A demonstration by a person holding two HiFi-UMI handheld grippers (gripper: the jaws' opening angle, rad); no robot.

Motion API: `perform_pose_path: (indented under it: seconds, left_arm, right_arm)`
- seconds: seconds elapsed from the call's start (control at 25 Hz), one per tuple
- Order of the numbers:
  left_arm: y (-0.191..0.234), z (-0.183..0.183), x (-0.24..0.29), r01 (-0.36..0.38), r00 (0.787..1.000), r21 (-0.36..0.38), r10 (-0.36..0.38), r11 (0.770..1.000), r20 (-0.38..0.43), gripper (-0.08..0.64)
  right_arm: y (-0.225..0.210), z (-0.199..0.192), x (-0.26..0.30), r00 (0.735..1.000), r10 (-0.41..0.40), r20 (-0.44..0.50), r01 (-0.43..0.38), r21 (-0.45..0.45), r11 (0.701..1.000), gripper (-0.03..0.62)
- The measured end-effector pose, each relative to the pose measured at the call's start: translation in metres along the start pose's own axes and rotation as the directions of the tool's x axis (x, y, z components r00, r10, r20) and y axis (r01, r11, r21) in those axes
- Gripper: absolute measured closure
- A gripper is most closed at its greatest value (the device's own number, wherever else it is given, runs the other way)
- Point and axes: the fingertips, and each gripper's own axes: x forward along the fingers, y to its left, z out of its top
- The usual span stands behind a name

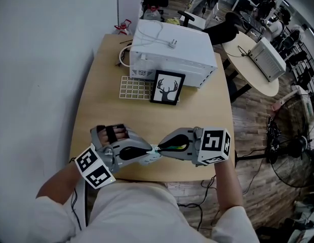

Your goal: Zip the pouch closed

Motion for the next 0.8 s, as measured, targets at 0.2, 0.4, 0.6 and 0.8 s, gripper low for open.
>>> perform_pose_path:
  seconds: [0.2,0.4,0.6,0.8]
  left_arm:
    - [-0.016,0.011,0.009,0.076,0.997,0.082,-0.074,0.994,-0.025,0.535]
    - [-0.024,0.010,0.016,0.125,0.992,0.075,-0.123,0.989,-0.030,0.535]
    - [-0.020,0.008,0.016,0.111,0.994,0.054,-0.109,0.992,-0.027,0.535]
    - [-0.022,0.008,0.016,0.106,0.994,0.048,-0.104,0.993,-0.031,0.535]
  right_arm:
    - [0.014,-0.014,-0.004,0.995,0.068,-0.076,-0.067,0.013,0.998,0.557]
    - [0.019,-0.026,0.000,0.964,0.058,-0.258,-0.072,-0.046,0.996,0.555]
    - [0.017,-0.022,-0.002,0.956,0.061,-0.287,-0.080,-0.058,0.995,0.557]
    - [0.015,-0.028,-0.005,0.955,0.068,-0.288,-0.090,-0.063,0.994,0.560]
